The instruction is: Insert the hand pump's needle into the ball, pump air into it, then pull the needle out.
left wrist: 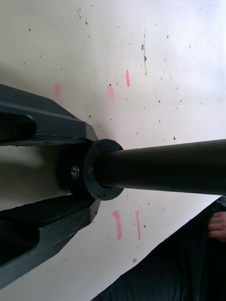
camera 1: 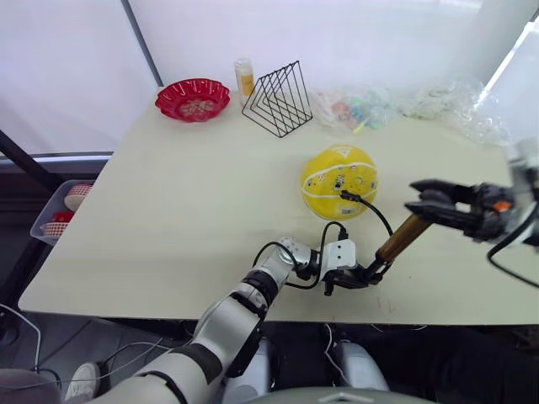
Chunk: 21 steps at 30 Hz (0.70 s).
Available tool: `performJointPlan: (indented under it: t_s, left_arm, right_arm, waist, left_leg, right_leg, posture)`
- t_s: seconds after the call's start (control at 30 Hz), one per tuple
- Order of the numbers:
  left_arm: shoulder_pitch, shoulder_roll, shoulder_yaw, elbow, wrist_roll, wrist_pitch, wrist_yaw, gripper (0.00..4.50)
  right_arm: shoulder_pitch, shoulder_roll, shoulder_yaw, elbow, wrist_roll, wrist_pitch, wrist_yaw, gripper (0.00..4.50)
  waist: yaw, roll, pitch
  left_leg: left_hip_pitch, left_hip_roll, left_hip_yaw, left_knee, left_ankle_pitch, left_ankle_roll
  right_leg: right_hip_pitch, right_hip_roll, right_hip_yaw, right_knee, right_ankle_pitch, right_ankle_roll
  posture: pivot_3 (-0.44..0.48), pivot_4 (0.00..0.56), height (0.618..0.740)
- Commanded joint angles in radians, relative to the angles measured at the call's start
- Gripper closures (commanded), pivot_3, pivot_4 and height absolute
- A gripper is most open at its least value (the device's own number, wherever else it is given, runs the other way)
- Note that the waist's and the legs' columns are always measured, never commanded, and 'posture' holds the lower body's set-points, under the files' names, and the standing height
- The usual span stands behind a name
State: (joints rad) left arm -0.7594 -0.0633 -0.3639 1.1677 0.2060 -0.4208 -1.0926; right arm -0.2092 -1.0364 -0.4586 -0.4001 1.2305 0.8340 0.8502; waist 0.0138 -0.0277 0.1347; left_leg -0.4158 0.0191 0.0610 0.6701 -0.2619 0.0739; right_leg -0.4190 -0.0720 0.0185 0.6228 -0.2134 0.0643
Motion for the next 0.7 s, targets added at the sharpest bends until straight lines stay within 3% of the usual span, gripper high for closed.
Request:
performJointPlan:
  t_s: [0.03,0.13,0.4,0.5,0.7]
  left_arm:
    - [0.048,0.041,-0.044,0.076,0.065,0.04,-0.001,3.51]
    - [0.048,0.04,-0.045,0.076,0.064,0.04,-0.001,3.51]
    - [0.047,0.039,-0.044,0.074,0.063,0.042,0.003,3.51]
    - [0.047,0.039,-0.042,0.074,0.065,0.041,0.005,3.51]
    - [0.048,0.038,-0.039,0.076,0.068,0.042,0.008,3.51]
  right_arm:
    - [-0.097,-0.047,-0.163,0.013,0.131,0.013,-0.051,2.45]
    - [-0.114,-0.05,-0.164,0.019,0.158,0.039,-0.085,2.45]
    - [0.152,0.052,0.094,-0.112,-0.149,-0.031,-0.033,2.45]
    - [0.215,0.112,0.211,-0.108,-0.279,-0.108,-0.022,2.45]
    - [0.287,0.205,0.357,-0.006,-0.502,-0.277,0.006,2.45]
  waist:
    - [0.0,-0.001,0.0]
    - [0.0,-0.003,0.001]
    - [-0.003,-0.018,-0.012]
    - [-0.006,-0.026,-0.021]
    - [-0.004,-0.025,-0.029]
  left_leg:
    - [0.0,0.0,0.004,0.0,-0.002,0.003]
    - [0.0,0.0,0.015,0.001,-0.005,0.008]
    - [0.003,-0.001,0.03,0.005,-0.015,0.016]
    - [0.004,0.0,0.031,0.006,-0.017,0.015]
    - [0.008,0.002,0.036,0.006,-0.02,0.013]
  right_leg:
    - [-0.002,-0.002,0.0,-0.001,0.001,0.001]
    - [-0.005,-0.009,0.0,-0.001,0.002,0.004]
    - [-0.009,-0.017,-0.006,-0.001,0.004,0.007]
    - [-0.01,-0.017,-0.006,-0.001,0.004,0.007]
    - [-0.009,-0.018,-0.006,0.0,0.004,0.006]
  posture:
    - [0.0,0.15,0.737]
    - [0.0,0.15,0.737]
    - [0.0,0.15,0.737]
    - [0.0,0.15,0.737]
    - [0.0,0.15,0.737]
